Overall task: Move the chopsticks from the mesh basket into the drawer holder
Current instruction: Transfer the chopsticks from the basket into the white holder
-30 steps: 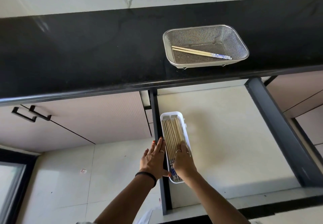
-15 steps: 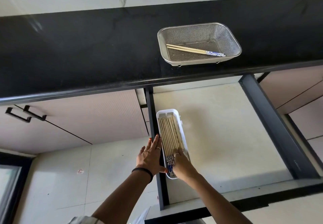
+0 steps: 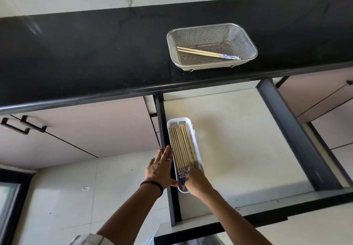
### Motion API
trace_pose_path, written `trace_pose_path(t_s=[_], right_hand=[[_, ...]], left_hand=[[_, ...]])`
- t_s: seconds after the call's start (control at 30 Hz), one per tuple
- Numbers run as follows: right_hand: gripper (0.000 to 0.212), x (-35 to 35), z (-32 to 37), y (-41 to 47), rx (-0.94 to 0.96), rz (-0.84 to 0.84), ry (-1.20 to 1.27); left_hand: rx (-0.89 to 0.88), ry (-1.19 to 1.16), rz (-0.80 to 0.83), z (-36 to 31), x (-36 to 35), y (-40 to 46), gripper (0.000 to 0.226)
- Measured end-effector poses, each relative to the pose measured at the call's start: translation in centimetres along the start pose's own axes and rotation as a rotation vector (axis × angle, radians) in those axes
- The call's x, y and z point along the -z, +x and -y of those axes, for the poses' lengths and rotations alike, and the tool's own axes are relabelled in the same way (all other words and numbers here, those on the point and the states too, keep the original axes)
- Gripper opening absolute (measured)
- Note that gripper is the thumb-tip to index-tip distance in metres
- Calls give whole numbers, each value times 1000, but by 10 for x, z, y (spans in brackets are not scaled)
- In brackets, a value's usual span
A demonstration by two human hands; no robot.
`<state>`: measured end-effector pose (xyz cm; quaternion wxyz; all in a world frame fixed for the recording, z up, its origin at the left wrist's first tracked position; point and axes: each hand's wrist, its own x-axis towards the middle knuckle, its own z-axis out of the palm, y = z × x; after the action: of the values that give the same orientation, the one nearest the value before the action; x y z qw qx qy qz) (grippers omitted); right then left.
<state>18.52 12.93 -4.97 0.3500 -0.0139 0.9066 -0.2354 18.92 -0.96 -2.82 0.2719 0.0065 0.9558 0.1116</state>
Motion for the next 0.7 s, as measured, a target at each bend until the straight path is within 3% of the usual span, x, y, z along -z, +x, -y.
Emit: trace_pose_path(t_s=[0.13, 0.37, 0.43, 0.5, 0.7], right_hand=[[64, 8, -1, -2, -56, 4, 28], [45, 15, 5, -7, -43, 64, 23], [51, 27, 9, -10, -10, 61, 33], [56, 44, 15, -9, 33, 27, 49], [43, 132, 56, -4, 295, -199, 51]], left_hand=[[-22, 2, -2, -8, 3, 2, 127], [10, 2, 20, -4, 1, -1, 127], [10, 9, 21, -6, 1, 0, 128], [17, 10, 24, -7, 2, 1, 128], [21, 34, 22, -7, 1, 3, 132]])
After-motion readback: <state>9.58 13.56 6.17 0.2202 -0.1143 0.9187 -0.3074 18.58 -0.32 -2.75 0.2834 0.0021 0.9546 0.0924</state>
